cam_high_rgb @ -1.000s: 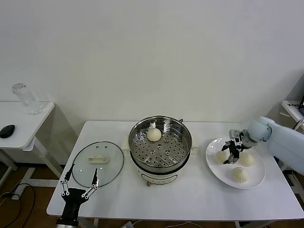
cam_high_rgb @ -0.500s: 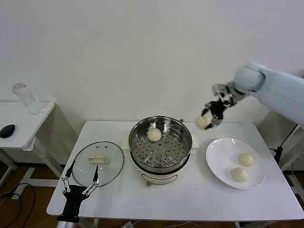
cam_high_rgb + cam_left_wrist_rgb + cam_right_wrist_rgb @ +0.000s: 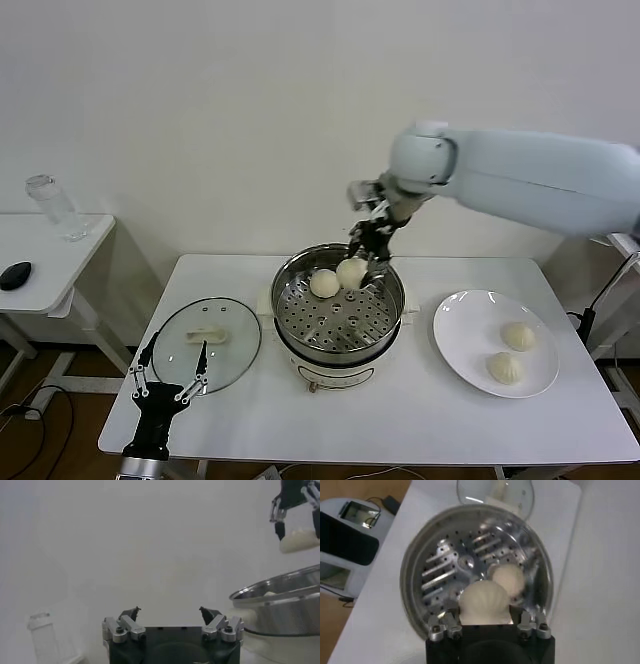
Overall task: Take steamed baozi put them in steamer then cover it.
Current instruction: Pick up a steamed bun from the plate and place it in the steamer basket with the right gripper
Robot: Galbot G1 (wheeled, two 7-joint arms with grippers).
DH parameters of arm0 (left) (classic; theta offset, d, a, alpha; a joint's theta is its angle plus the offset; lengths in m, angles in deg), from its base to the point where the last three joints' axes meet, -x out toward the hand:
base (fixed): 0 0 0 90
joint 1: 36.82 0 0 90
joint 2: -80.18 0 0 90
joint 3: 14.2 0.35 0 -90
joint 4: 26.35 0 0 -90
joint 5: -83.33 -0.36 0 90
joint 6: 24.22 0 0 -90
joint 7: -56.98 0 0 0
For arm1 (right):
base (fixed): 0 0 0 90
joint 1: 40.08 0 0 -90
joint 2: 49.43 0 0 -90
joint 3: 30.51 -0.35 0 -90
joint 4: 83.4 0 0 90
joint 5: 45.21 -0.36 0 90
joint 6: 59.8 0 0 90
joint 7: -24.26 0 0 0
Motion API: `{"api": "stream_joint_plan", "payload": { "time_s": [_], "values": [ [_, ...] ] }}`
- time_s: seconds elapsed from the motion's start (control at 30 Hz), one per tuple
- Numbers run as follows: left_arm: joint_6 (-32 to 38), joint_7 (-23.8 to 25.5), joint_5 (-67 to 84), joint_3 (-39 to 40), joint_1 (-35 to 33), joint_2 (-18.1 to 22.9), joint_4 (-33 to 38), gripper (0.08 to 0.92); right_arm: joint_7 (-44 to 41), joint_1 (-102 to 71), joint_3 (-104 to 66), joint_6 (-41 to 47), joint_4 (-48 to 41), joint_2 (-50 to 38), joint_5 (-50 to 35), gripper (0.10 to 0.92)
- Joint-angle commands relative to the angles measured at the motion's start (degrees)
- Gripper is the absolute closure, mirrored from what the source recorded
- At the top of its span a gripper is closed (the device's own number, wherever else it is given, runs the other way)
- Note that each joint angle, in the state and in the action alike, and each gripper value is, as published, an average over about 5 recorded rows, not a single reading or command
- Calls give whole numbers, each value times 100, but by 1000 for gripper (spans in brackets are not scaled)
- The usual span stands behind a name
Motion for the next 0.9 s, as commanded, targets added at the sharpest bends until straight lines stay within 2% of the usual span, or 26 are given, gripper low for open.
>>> {"api": "stream_joint_plan", "payload": {
  "time_s": [0.03,0.33,0.9],
  "values": [
    [-9,-7,20,-18,46,-1,-4,177,892,-319,317,420,157,964,-372,338],
    [13,-16,28,-29,40,25,-26,177,1087,-684,278,524,-121,1319,-255,333],
    [48,-28,89,-56,9,26,-27,177,1195,-1018,244,594,-377,1461,-92,334]
  ]
}}
